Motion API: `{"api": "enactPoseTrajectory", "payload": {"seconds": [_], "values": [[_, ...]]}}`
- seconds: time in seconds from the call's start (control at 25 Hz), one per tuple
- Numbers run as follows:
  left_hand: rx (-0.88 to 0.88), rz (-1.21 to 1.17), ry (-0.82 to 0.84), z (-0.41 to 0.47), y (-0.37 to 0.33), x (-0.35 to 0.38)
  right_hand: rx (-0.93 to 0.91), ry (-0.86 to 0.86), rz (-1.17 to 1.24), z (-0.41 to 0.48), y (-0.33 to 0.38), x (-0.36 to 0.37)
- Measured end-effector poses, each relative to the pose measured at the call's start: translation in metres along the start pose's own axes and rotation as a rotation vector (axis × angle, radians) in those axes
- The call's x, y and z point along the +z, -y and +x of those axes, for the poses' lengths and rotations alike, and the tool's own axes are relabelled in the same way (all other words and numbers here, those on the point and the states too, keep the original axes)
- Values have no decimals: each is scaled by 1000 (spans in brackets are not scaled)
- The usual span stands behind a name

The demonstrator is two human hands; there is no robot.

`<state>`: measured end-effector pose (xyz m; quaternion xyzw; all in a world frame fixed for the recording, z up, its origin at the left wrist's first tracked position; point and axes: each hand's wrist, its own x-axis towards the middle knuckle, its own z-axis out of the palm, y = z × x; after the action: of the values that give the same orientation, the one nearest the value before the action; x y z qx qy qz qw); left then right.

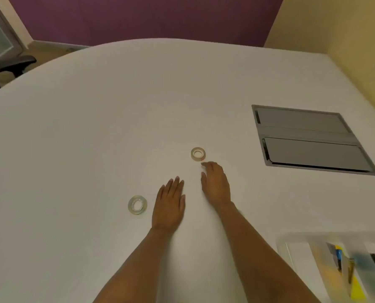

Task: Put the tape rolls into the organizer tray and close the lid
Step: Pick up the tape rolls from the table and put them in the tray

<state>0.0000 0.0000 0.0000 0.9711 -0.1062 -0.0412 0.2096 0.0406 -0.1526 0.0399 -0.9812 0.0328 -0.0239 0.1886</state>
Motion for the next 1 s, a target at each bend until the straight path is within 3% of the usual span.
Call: {"api": "enactPoseTrajectory", "payload": {"seconds": [0.44, 0.6, 1.0], "values": [[23, 15, -87, 51, 6, 6, -2, -7, 135, 67, 7, 15], [25, 46, -62, 50, 6, 6, -34, 48, 17, 68, 10, 14], [-46, 94, 56, -1, -7, 4, 44, -39, 182, 19, 6, -30]]}}
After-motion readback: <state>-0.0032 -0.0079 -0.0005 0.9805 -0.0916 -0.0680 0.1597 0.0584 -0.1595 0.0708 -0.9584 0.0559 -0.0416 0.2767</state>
